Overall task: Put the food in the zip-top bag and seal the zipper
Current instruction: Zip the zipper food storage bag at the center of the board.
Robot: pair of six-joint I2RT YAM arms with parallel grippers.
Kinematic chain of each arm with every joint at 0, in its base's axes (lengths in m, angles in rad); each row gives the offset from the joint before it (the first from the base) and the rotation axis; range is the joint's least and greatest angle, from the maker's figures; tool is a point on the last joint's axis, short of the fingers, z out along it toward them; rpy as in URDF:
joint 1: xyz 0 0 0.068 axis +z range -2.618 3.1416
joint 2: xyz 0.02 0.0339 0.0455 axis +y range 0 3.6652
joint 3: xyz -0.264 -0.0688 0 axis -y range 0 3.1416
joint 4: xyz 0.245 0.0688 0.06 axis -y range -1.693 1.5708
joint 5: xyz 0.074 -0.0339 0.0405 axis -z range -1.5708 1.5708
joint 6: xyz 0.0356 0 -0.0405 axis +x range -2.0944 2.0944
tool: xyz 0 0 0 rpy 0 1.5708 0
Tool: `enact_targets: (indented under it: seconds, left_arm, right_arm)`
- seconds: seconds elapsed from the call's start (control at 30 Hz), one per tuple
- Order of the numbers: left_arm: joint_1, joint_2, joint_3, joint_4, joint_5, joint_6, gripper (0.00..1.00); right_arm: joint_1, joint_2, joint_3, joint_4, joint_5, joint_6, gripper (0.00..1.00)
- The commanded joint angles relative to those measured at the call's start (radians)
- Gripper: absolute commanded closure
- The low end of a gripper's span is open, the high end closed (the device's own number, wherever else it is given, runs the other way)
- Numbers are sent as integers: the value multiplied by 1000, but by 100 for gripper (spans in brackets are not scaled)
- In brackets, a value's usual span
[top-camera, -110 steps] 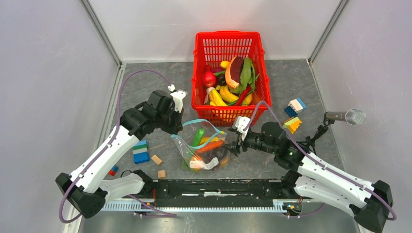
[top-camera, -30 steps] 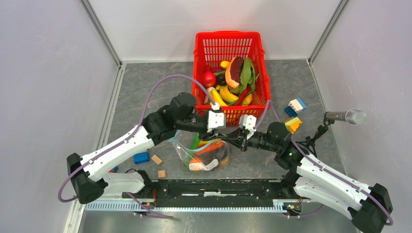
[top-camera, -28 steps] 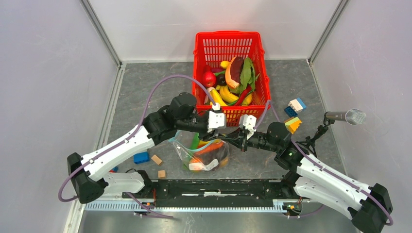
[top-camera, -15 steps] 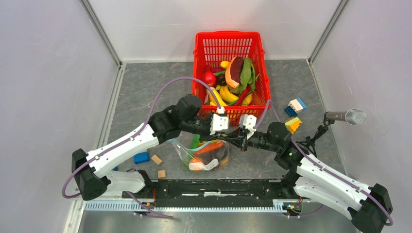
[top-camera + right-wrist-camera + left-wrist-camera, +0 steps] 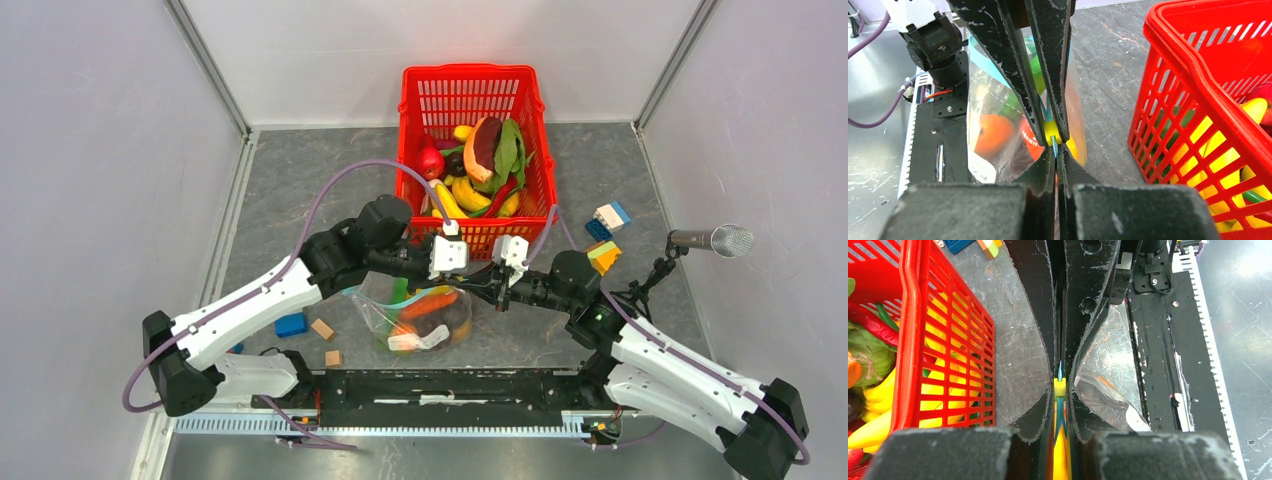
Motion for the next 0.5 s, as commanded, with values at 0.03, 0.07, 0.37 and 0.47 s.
enact_targets:
  seconds: [0.03, 0.07, 0.37, 0.47]
  left_arm:
    - [-1, -51, 36, -2, -3, 44, 98]
    - [-2, -50, 38, -11, -3, 46, 98]
    - [-2, -61, 36, -87, -49, 58, 98]
    - [-1, -77, 20, -99, -77, 58, 98]
  right_arm:
    - [-3, -18, 35, -8, 18, -10, 100]
    - [-2, -17, 35, -10, 18, -11, 100]
    - [-3, -21, 32, -26, 73, -6, 100]
    - [-3, -22, 25, -18, 84, -3, 100]
